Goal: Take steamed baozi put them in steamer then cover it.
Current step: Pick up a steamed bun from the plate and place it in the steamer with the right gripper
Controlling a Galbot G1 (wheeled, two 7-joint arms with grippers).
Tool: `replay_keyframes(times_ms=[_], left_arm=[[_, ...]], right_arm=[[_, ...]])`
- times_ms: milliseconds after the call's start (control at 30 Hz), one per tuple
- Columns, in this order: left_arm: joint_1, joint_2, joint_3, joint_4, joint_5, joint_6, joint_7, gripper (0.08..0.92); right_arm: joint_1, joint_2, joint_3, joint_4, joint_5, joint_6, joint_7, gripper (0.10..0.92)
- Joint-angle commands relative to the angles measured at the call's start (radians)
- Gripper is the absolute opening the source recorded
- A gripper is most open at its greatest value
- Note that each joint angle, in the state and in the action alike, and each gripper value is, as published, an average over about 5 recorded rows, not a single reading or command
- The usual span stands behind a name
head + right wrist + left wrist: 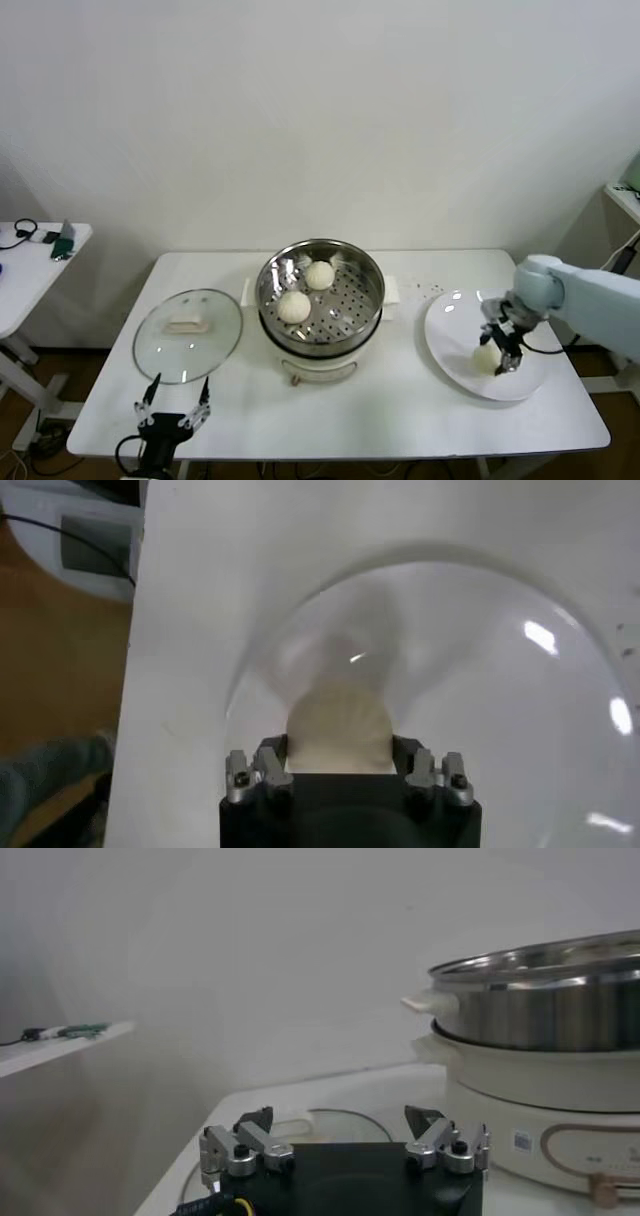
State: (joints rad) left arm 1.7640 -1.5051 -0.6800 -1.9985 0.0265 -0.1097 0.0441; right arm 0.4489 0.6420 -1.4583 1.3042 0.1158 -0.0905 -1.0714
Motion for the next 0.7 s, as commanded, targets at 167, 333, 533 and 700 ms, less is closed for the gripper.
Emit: replay_keyframes(times_ms=[167,333,533,700], left_arm=[[0.003,0.011,0.007,-0.012,0.007,0.005,0.006,0.823],[0.005,0.016,0.012,-0.01,0.006,0.003,0.006,0.823],[0.01,0.02,0.018,-0.014,0.009,0.003,0.006,0.823],[0.01,0.028,0.017,-0.02,0.007,0.005,0.006,0.823]], right_arm=[[0.534,0.265,-0.259,0.182,0.002,0.326,-0.028,0.685],[0.574,0.394,-0.205,0.206,-0.007,0.409,-0.025,0.687],[0.549,0.57,-0.124,0.17,-0.019,0.479,-0.023,0.687],[0.468,0.665,-0.069,0.148,-0.05,0.499,-0.026,0.687]])
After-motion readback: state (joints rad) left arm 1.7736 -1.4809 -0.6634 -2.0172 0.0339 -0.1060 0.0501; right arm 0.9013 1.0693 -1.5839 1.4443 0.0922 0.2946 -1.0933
